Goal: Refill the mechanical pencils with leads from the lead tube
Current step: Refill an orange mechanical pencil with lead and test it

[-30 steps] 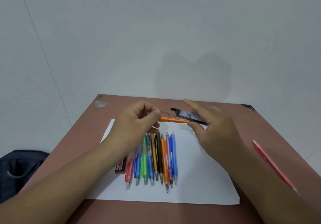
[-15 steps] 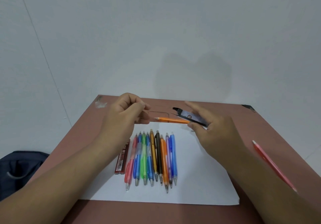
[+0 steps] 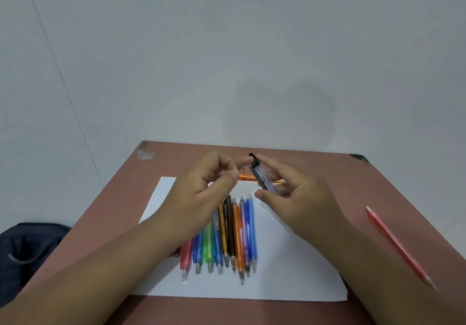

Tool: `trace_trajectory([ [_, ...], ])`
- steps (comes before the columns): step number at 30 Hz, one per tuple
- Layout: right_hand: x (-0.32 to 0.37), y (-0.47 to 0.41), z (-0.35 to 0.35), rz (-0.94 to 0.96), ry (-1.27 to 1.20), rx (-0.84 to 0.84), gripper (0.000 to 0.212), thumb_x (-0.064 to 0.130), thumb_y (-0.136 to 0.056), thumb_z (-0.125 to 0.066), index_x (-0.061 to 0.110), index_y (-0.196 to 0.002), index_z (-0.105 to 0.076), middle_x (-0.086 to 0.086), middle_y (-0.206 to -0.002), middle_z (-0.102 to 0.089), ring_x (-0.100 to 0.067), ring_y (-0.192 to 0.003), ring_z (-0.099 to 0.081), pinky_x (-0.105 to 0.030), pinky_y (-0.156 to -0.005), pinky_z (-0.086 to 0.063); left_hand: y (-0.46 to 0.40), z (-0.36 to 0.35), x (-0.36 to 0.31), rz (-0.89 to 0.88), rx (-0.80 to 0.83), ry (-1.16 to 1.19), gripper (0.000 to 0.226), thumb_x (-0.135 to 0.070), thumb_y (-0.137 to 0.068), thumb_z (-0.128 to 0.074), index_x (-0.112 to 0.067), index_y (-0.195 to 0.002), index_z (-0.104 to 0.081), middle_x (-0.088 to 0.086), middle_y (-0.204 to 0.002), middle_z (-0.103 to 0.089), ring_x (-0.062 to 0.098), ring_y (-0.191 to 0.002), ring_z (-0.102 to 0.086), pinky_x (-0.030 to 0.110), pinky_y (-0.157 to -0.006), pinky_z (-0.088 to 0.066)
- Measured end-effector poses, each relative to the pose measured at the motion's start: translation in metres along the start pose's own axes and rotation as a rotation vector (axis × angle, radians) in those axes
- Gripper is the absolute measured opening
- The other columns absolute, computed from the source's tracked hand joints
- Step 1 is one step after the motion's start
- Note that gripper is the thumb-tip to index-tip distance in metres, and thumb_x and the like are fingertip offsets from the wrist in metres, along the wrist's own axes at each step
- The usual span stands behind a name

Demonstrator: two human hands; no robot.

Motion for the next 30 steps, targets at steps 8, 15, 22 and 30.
trace_trajectory([
  [8,0.003,-0.001,0.001,-0.01,-0.079,-0.007,0.069,0.022,-0.09,-0.075,0.057,-0.14,-0.042,0.025,-0.107,-0.067,0.005,-0.087,-0.07,-0.012,-0.074,-0.057,0.0,0.009,-0.002,-0.008,-0.097,-0.002,0.01,-0.027,-0.099,-0.052,-0.026,-0.093,-0.06,-0.01,-0.111,-0.073,0.015,-0.113,-0.066,0.049,-0.095,-0.052],
  [15,-0.001,-0.002,0.006,-0.056,-0.147,-0.042,0.072,0.021,-0.088,-0.077,0.068,-0.127,-0.039,0.016,-0.094,-0.061,-0.003,-0.086,-0.071,-0.009,-0.074,-0.053,-0.001,0.027,-0.007,-0.01,-0.259,0.031,0.01,-0.014,-0.1,-0.054,-0.018,-0.094,-0.06,-0.006,-0.096,-0.075,0.012,-0.097,-0.07,0.025,-0.081,-0.056],
  [22,0.008,-0.001,0.006,-0.023,-0.174,-0.031,0.071,0.018,-0.09,-0.075,0.072,-0.117,-0.037,0.014,-0.094,-0.059,-0.004,-0.091,-0.072,-0.027,-0.079,-0.061,0.0,0.038,-0.005,0.018,-0.341,-0.054,0.006,-0.021,-0.098,-0.057,-0.021,-0.094,-0.061,-0.012,-0.094,-0.074,0.016,-0.091,-0.069,0.04,-0.078,-0.06],
  [30,0.013,0.002,-0.004,-0.039,-0.186,0.033,0.064,0.023,-0.092,-0.071,0.071,-0.116,-0.037,0.02,-0.097,-0.057,-0.003,-0.098,-0.07,-0.026,-0.074,-0.063,0.001,0.039,-0.004,0.039,-0.346,-0.058,0.006,-0.023,-0.097,-0.059,-0.024,-0.094,-0.064,-0.011,-0.094,-0.074,0.017,-0.09,-0.069,0.043,-0.079,-0.061],
])
Point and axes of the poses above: each hand's wrist, its own y-axis away from the middle knuckle, its own z-axis out of the back of the hand, x = y × z, the point moved 9 cm from there along -y, towards the middle knuckle
